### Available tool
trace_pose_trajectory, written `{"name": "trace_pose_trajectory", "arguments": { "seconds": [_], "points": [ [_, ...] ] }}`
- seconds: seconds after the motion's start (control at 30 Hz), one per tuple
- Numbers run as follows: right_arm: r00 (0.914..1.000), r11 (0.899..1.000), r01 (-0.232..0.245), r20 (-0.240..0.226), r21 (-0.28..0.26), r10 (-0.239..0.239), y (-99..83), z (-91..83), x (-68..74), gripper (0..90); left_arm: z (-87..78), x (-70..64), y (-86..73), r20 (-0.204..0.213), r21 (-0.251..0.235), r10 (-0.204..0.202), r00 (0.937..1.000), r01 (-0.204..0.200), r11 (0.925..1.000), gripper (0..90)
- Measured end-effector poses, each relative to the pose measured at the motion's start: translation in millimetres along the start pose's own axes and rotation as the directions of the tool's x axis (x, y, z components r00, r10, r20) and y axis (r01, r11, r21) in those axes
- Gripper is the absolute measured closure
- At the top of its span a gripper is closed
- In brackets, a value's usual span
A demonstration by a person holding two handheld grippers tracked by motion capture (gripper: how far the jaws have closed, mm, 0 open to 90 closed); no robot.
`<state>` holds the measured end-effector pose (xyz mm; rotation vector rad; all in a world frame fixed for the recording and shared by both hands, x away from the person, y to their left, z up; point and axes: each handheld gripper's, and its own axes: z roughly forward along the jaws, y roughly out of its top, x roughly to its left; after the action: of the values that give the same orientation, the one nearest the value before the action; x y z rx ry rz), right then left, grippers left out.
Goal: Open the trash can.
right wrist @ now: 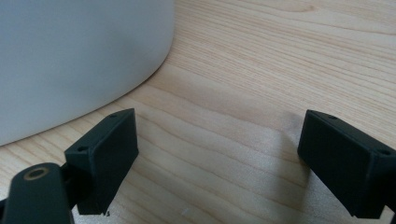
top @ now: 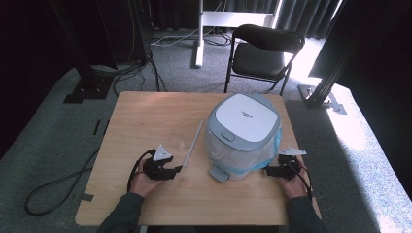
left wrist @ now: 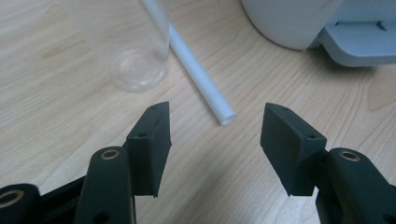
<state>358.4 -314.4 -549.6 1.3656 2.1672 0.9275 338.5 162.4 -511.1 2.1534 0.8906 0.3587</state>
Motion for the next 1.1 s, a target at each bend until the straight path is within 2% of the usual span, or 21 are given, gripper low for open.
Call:
{"name": "trace_pose_trajectory", "arguments": {
  "seconds": [0.57,1.1],
  "points": [
    [1.0000,1.000,-0.002,0.000,0.001,0.002,-0.4,-0.5,0.9,11.2,-8.7,5.3,24.4,-0.008,-0.006,0.053,0.9986,-0.053,0.9986,43.4],
    [1.0000,1.000,-0.001,-0.002,0.001,0.001,-0.8,-1.0,1.5,11.2,-17.6,7.8,45.8,0.013,-0.035,0.081,0.9966,-0.081,0.9961,44.7]
  ]
}}
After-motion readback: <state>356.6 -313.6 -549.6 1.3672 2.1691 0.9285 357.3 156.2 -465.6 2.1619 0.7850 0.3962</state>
